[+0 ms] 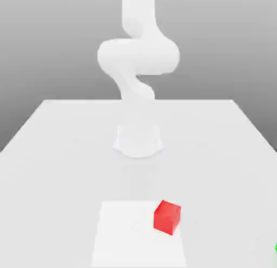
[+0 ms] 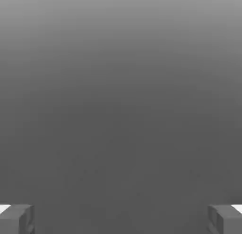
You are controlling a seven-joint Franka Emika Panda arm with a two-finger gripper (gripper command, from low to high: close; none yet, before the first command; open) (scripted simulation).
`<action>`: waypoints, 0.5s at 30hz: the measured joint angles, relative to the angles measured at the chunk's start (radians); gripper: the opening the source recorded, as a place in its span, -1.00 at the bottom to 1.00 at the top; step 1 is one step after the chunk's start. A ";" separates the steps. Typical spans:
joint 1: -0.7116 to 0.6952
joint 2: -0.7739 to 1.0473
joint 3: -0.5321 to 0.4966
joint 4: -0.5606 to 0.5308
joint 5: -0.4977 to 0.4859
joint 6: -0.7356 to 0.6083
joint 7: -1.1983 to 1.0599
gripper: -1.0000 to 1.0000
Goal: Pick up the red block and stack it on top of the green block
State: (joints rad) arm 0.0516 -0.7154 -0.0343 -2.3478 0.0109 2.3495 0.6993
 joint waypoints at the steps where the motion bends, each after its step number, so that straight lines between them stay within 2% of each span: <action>1: 0.024 0.041 -0.015 -0.022 0.005 0.024 -0.048 0.00; 8: 0.169 0.307 -0.101 -0.165 0.040 0.175 -0.360 0.00; 15: 0.255 0.562 -0.123 -0.305 0.061 0.322 -0.652 0.00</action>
State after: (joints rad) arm 0.3065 -0.1533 -0.1569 -2.6525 0.0721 2.6710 0.0475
